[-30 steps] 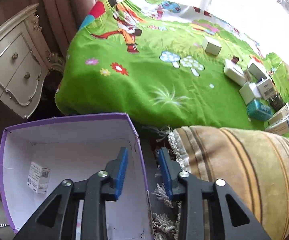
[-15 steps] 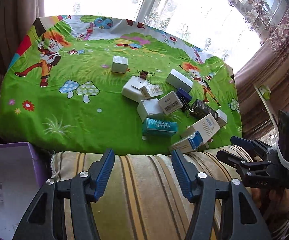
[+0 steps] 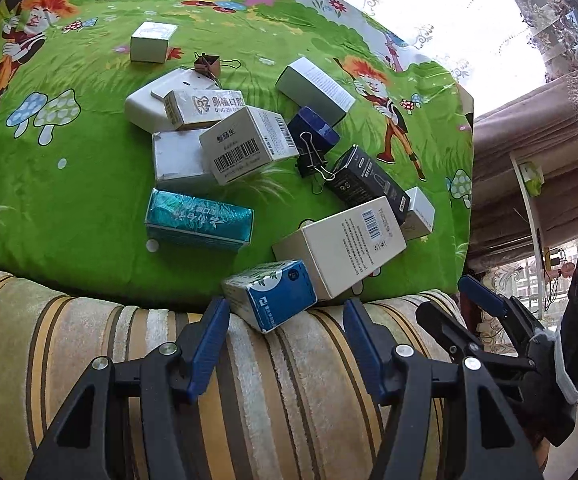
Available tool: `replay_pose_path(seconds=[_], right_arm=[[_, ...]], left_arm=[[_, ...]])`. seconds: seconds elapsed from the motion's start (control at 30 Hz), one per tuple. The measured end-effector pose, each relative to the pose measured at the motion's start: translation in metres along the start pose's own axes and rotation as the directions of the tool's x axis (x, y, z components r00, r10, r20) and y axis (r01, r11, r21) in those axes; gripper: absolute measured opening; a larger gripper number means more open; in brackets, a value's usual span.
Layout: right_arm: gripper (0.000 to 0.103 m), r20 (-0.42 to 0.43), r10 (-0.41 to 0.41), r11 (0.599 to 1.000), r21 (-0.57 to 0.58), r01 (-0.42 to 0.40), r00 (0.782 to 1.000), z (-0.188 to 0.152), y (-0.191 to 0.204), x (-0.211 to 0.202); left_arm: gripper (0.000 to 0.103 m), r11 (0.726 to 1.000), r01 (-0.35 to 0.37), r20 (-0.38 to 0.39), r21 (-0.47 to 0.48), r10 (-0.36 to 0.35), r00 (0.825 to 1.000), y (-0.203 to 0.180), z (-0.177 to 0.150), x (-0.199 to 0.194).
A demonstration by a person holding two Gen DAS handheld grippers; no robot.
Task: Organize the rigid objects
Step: 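Grasp small blue-and-white box with left tool while right tool grasps large white barcode box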
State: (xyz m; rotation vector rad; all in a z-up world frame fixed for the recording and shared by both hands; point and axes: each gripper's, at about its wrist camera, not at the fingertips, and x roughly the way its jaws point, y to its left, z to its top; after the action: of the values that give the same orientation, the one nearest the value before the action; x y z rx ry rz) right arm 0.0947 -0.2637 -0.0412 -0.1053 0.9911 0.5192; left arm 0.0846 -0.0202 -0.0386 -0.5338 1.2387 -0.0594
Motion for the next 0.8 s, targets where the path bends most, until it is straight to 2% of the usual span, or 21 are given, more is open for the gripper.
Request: replay_pose_path(seconds=[0.1, 0.2, 0.3, 0.53, 0.7, 0.8], right_arm=[[0.090, -0.011, 0.003, 0.999, -0.033, -0.003, 1.000, 0.000, -0.001, 0.002], [0.092, -0.016, 0.012, 0.998, -0.069, -0.013, 1.000, 0.003, 0.002, 0.004], [0.092, -0.027, 0.015, 0.994, -0.108, -0.018, 1.000, 0.006, 0.009, 0.010], [0.092, -0.068, 0.016, 0.980, -0.199, -0.030, 0.998, 0.016, 0.034, 0.027], [0.094, -0.090, 0.028, 0.971, -0.232, -0.048, 0.996, 0.023, 0.049, 0.039], [0.094, -0.102, 0.031, 0.968, -0.245, -0.055, 0.994, 0.027, 0.055, 0.044]], left_arm=[[0.060, 0.999, -0.034, -0.008, -0.019, 0.034, 0.999, 0.002, 0.006, 0.011], [0.048, 0.999, -0.033, -0.015, -0.022, 0.033, 0.999, 0.006, 0.008, 0.017], [0.048, 1.000, -0.025, 0.000, -0.010, 0.025, 1.000, 0.007, 0.006, 0.015], [0.039, 0.997, 0.042, 0.055, -0.059, -0.038, 0.998, 0.026, 0.000, -0.001], [0.039, 0.993, 0.098, 0.115, -0.072, -0.090, 0.989, 0.036, -0.007, -0.019], [0.039, 0.993, 0.101, 0.146, -0.065, -0.091, 0.985, 0.042, -0.013, -0.030]])
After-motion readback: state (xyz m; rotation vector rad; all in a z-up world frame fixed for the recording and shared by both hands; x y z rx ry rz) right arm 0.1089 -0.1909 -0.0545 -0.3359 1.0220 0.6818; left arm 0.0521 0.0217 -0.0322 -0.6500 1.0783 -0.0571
